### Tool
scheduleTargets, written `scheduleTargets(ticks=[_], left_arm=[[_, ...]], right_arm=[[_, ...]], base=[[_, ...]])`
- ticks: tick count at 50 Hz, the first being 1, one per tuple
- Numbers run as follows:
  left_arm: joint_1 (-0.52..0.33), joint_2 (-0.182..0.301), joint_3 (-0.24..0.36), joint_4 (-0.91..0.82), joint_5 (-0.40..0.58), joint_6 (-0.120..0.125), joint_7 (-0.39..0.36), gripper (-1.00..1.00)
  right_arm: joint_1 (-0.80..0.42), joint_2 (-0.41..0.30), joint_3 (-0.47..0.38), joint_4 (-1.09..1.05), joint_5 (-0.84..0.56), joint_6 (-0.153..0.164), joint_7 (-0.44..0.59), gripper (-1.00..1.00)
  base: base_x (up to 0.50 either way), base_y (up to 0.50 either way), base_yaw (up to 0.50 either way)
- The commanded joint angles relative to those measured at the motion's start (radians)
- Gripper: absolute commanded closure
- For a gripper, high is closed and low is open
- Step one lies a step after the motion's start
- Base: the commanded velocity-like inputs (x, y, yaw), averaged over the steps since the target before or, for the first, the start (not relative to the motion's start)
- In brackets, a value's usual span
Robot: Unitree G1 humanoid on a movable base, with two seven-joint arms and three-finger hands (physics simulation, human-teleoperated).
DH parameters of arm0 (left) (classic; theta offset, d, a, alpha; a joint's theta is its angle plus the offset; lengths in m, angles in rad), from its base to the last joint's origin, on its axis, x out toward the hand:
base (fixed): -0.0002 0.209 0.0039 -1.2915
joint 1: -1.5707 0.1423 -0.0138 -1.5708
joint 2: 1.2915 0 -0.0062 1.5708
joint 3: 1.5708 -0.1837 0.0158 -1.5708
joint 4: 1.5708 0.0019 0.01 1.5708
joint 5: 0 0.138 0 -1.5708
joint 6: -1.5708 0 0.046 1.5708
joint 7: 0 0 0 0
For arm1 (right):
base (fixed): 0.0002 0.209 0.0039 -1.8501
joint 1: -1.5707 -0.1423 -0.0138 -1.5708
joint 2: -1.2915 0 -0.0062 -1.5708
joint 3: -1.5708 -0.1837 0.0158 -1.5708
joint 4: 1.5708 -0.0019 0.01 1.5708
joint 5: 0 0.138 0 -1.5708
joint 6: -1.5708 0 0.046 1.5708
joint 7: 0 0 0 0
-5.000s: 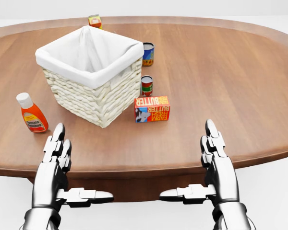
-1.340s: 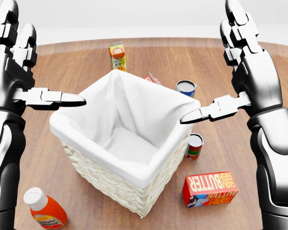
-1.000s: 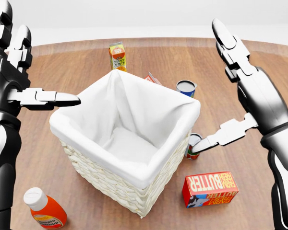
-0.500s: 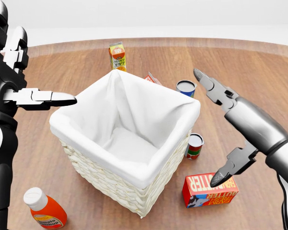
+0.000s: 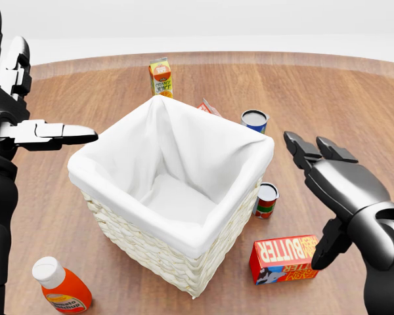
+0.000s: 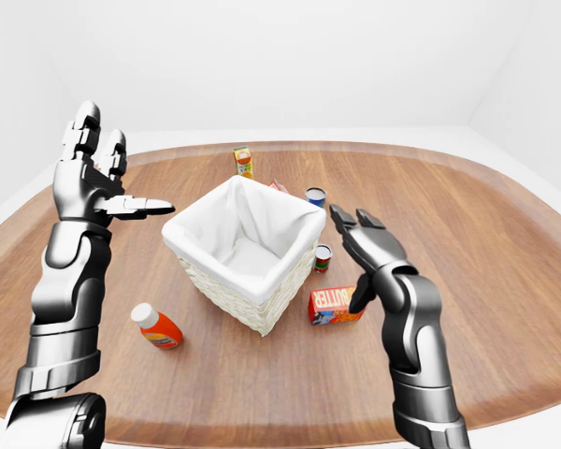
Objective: Pick up the butter and put it in the basket.
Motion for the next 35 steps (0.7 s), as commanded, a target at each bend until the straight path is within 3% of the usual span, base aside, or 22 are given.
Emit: scheduleTargets(ticks=[1, 15, 29, 35], left_arm=[[-0.002, 0.005, 0.003, 0.011, -0.004, 0.000, 0.001, -1.00], [-0.007, 0.005, 0.000, 0.036, -0.002, 0.000, 0.000, -1.00], [-0.007, 0.010, 0.007, 0.028, -0.012, 0.000, 0.003, -1.00], [-0.004, 0.010, 0.006, 0.022, -0.014, 0.000, 0.005, -1.00]], right_arm=[[0.025, 0.038, 0.006, 0.068, -0.234, 0.000, 0.000, -1.00], [0.001, 0.058, 0.027, 0.248, -0.356, 0.000, 0.000, -1.00], [-0.071, 0.070, 0.066, 0.491, -0.371, 0.000, 0.000, -1.00], [-0.107, 0.064, 0.090, 0.629, -0.363, 0.000, -0.088, -1.00]], base=[[0.00, 0.00, 0.00], [0.00, 0.00, 0.00], [0.00, 0.00, 0.00], [0.00, 0.00, 0.00]])
